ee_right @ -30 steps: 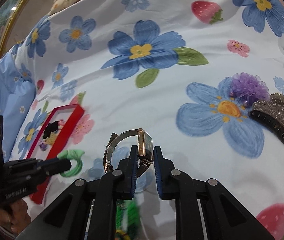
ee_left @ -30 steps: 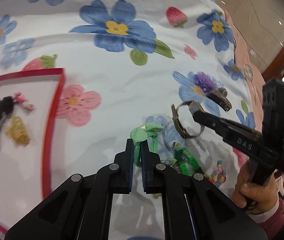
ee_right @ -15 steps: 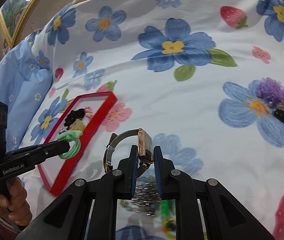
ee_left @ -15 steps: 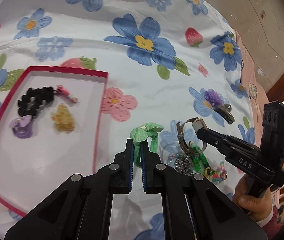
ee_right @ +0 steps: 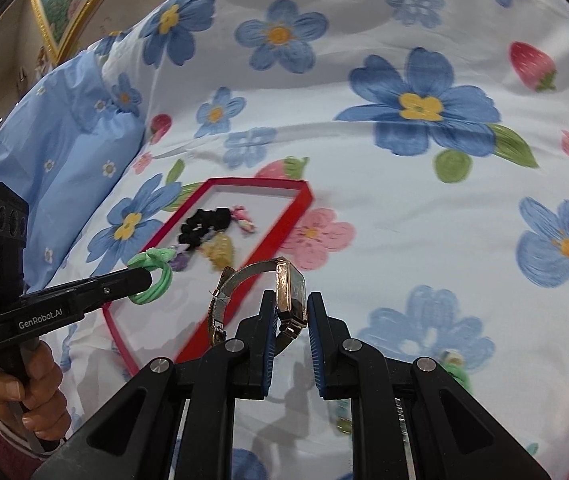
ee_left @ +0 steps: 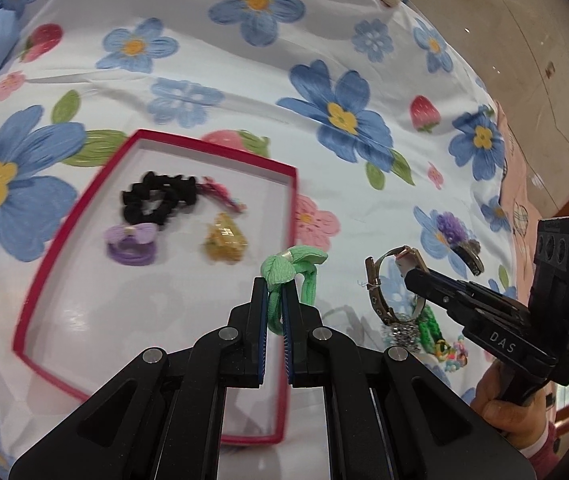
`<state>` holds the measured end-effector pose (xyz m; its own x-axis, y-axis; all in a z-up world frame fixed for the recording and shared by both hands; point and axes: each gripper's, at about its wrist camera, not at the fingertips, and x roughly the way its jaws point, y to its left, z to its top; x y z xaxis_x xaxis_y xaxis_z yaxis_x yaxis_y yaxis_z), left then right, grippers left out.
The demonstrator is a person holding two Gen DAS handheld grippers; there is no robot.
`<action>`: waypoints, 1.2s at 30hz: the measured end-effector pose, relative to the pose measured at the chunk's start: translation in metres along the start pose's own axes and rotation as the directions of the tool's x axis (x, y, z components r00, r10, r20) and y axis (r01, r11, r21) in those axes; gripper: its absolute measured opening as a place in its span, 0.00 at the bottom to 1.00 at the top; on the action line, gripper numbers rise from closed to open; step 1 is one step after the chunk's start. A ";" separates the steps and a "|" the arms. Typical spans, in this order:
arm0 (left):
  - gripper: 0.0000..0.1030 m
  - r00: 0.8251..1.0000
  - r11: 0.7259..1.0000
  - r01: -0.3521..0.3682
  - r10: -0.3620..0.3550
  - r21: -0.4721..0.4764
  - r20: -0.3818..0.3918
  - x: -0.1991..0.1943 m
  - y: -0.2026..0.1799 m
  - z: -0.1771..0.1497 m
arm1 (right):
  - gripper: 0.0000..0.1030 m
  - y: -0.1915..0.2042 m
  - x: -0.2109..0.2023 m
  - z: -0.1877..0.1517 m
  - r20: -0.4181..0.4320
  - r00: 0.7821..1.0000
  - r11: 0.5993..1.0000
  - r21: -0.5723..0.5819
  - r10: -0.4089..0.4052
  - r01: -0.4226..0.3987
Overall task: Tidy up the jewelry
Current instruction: 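Carry the green hair tie and silver watch over the red tray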
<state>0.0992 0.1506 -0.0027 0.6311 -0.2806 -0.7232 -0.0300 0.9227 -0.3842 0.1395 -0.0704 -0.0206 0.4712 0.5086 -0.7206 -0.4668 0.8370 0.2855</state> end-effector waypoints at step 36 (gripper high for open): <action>0.05 0.992 0.977 -0.127 0.120 -0.172 -0.050 0.018 0.117 -0.003 | 0.15 0.089 0.112 0.010 -0.173 0.984 0.988 -0.138 0.048 -0.073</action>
<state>0.1047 0.2526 -0.0628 0.5837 -0.1809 -0.7915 -0.2426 0.8915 -0.3827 0.1581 0.0632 -0.0690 0.3110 0.5058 -0.8046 -0.5987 0.7618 0.2474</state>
